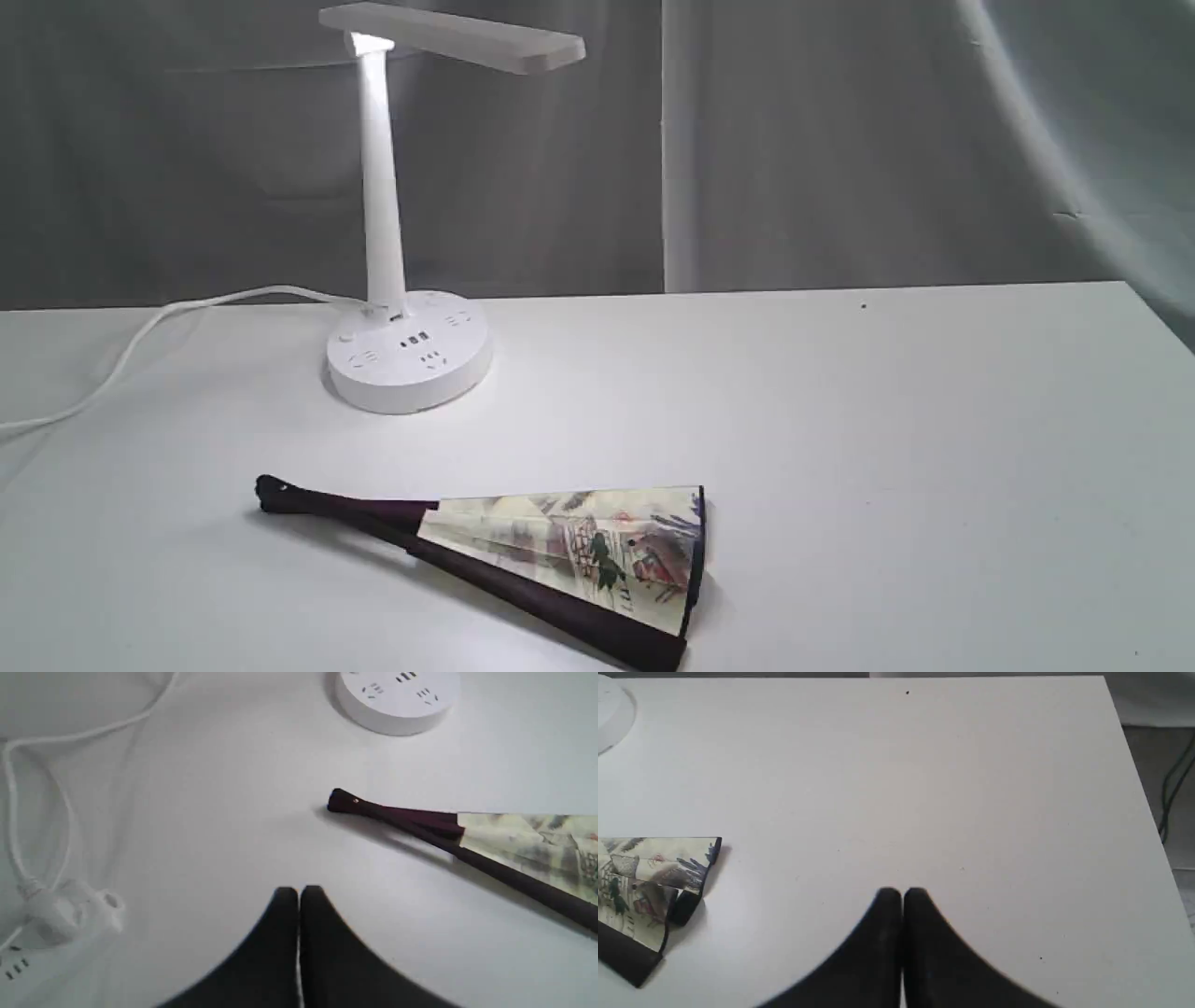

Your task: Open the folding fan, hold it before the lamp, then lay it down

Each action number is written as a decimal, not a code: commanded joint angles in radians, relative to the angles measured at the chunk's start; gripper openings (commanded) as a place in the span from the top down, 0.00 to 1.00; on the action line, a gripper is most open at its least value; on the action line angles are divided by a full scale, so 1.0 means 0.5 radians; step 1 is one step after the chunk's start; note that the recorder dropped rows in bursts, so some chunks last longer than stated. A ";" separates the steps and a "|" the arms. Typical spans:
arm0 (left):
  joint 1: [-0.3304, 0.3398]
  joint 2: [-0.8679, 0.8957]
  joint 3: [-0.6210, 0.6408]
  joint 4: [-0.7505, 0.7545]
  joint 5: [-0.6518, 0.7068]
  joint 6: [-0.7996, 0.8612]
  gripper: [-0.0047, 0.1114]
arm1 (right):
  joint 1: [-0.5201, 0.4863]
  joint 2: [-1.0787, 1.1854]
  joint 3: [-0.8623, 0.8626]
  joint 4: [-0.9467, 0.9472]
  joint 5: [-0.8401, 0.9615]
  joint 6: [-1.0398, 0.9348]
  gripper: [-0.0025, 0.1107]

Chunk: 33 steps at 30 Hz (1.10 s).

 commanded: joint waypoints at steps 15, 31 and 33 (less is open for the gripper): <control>0.002 0.690 -0.146 -0.188 -0.102 0.135 0.96 | 0.004 0.507 -0.031 -0.023 -0.215 -0.007 0.98; 0.002 1.040 -0.146 -0.356 -0.178 0.236 0.96 | 0.004 0.529 0.027 0.032 -0.257 -0.014 0.98; 0.002 1.078 -0.146 -0.407 -0.201 0.303 0.96 | 0.004 0.529 0.027 0.032 -0.247 -0.022 0.98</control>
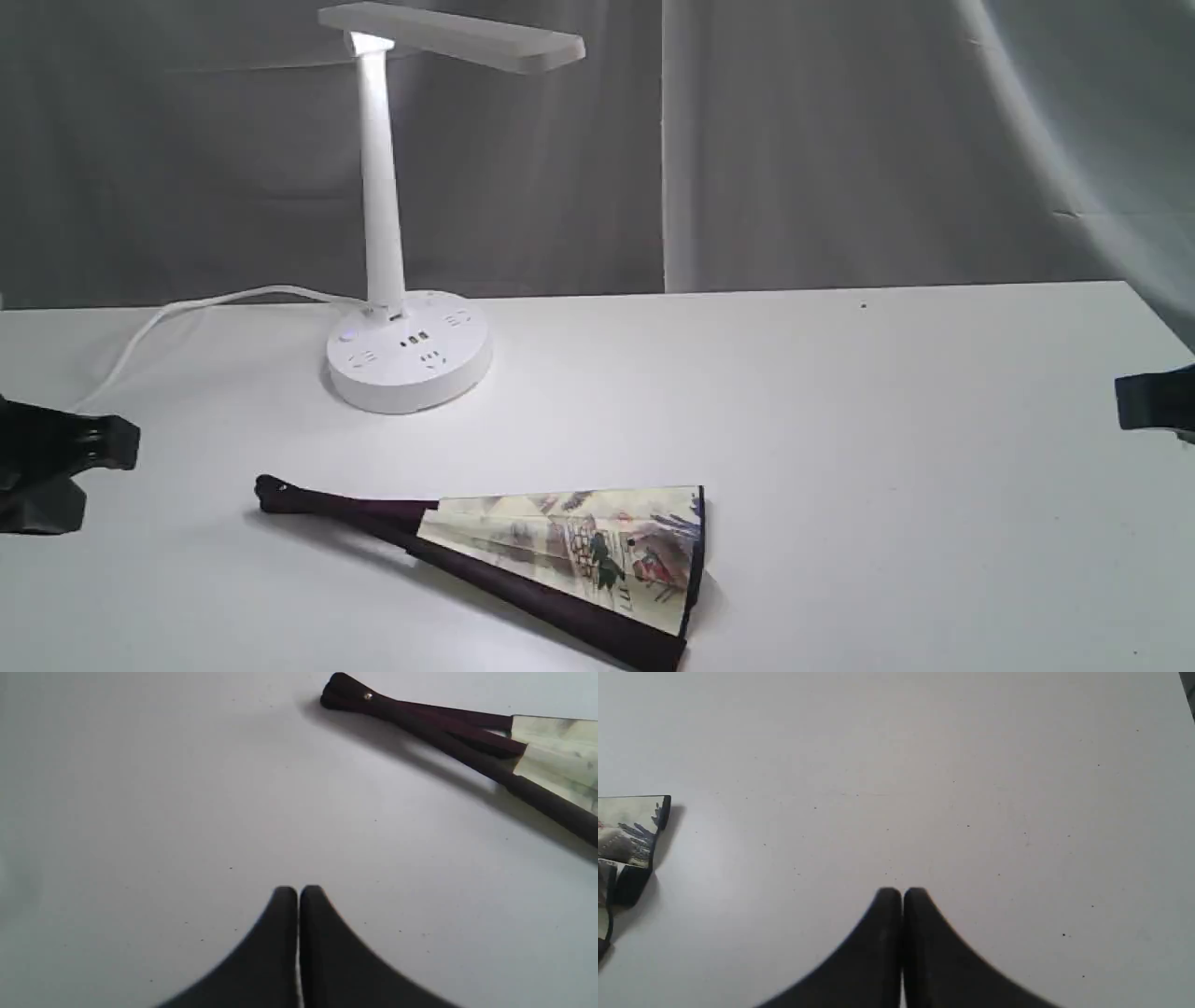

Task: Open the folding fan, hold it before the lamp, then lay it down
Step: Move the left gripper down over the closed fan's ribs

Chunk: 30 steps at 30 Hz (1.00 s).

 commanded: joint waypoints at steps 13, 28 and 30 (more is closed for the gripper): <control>0.248 0.310 -0.173 -0.305 0.034 0.414 0.96 | 0.004 0.001 0.011 0.013 -0.009 -0.018 0.98; -0.027 0.315 -0.182 -0.603 -0.094 0.852 0.73 | 0.004 0.001 0.011 0.054 -0.008 -0.023 0.98; -0.090 0.328 -0.231 -0.591 -0.078 0.841 0.71 | 0.004 0.001 0.011 0.058 -0.004 -0.023 0.98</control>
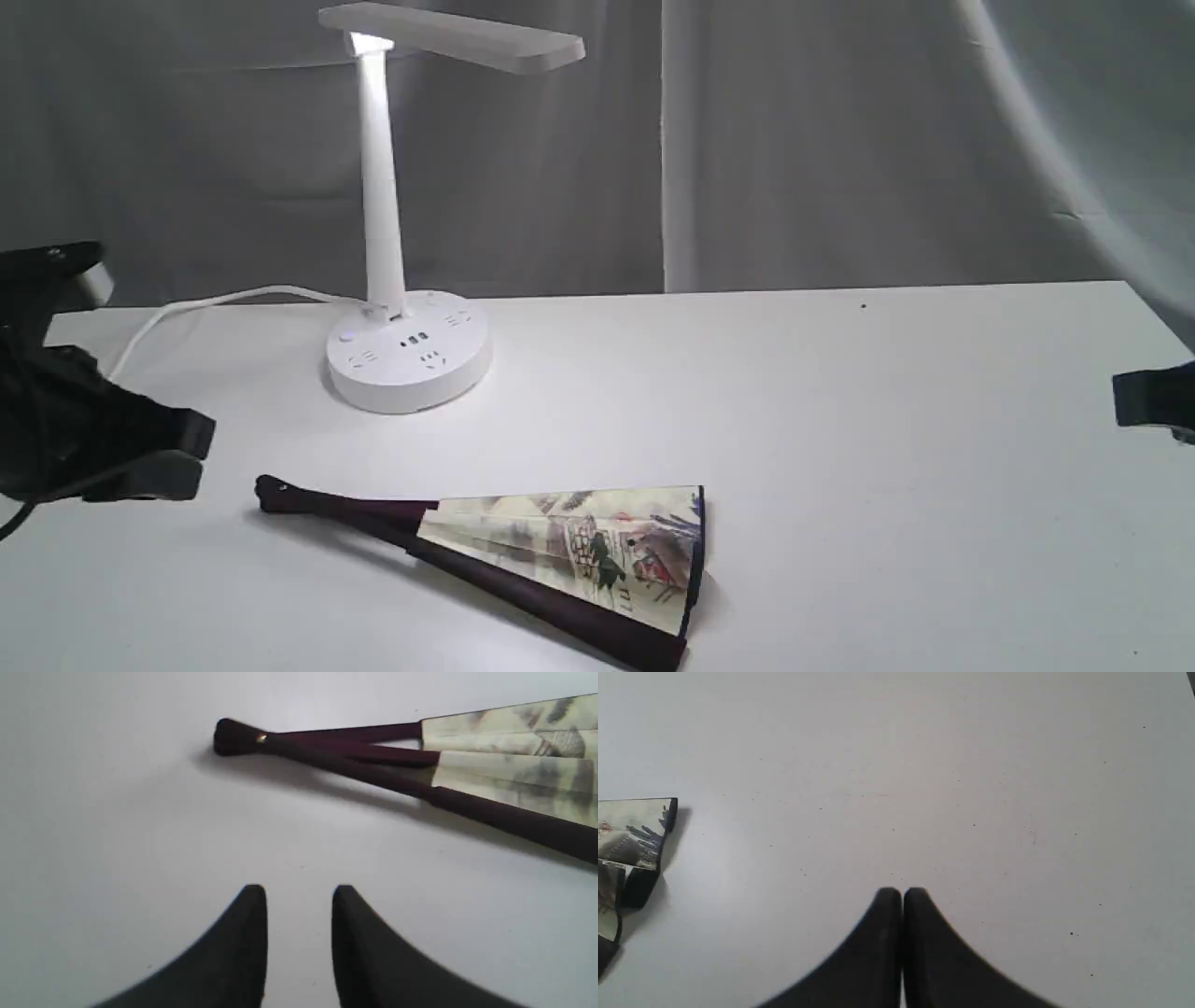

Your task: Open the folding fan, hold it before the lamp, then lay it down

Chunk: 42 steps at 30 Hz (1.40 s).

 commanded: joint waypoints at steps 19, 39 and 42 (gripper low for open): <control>-0.606 0.414 -0.566 0.365 -0.062 -0.131 0.58 | 0.004 0.001 0.011 0.019 0.003 -0.018 0.98; -0.879 0.778 -0.578 0.365 -0.217 0.123 0.37 | 0.004 0.001 0.011 0.019 0.003 -0.018 0.98; -0.879 0.817 -0.641 0.379 -0.144 0.066 0.38 | 0.004 0.001 0.011 0.028 -0.001 -0.018 0.98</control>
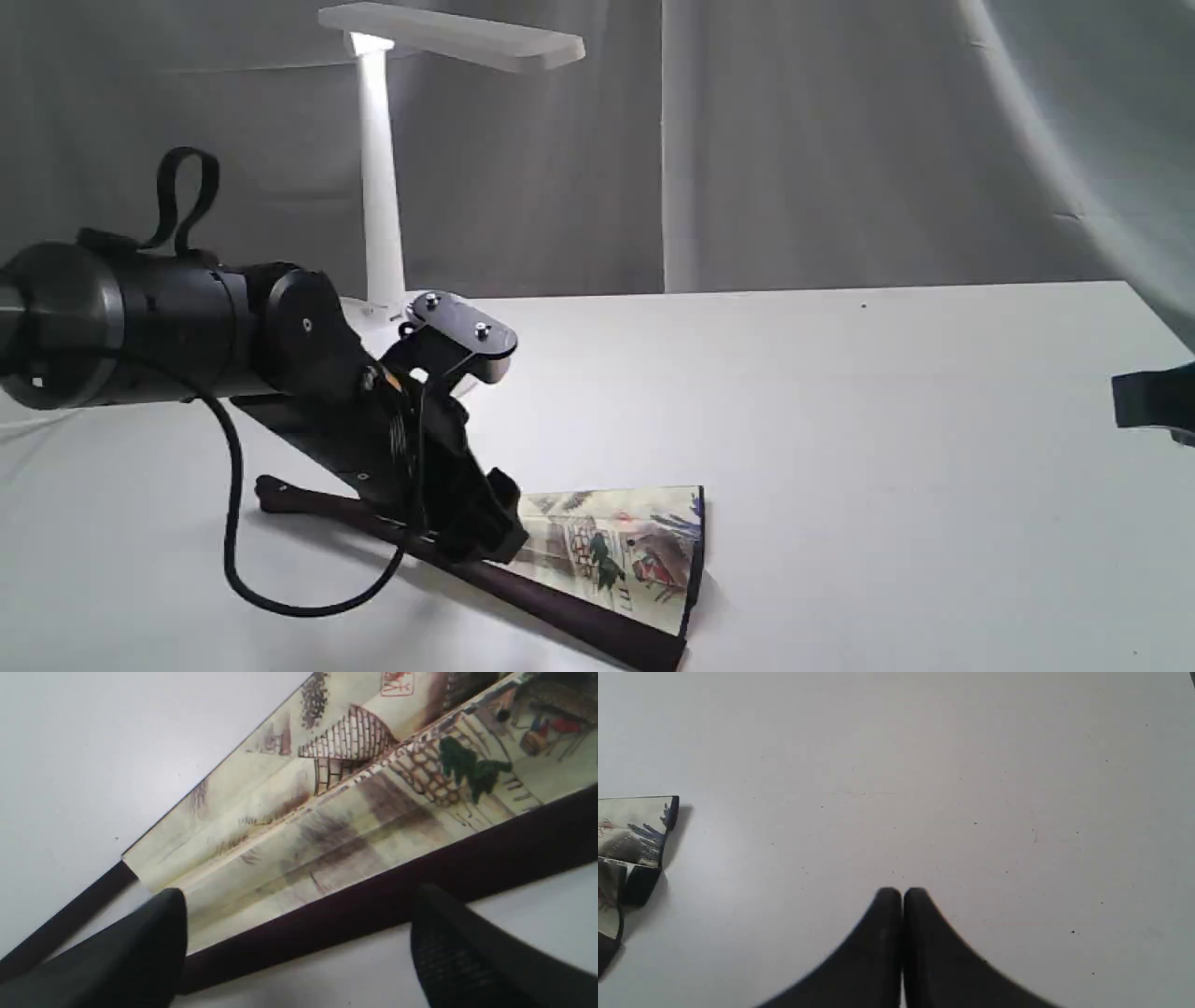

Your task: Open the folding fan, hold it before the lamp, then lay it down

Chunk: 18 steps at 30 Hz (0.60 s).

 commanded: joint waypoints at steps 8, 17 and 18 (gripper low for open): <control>-0.008 0.164 -0.383 0.318 0.289 -0.187 0.39 | 0.004 0.001 0.011 0.035 -0.016 -0.009 0.98; -0.008 0.260 -0.379 0.450 0.269 -0.194 0.39 | 0.004 0.001 0.011 0.035 -0.016 -0.009 0.98; -0.008 0.271 -0.379 0.450 0.265 -0.194 0.39 | 0.004 0.001 0.011 0.035 -0.016 -0.013 0.98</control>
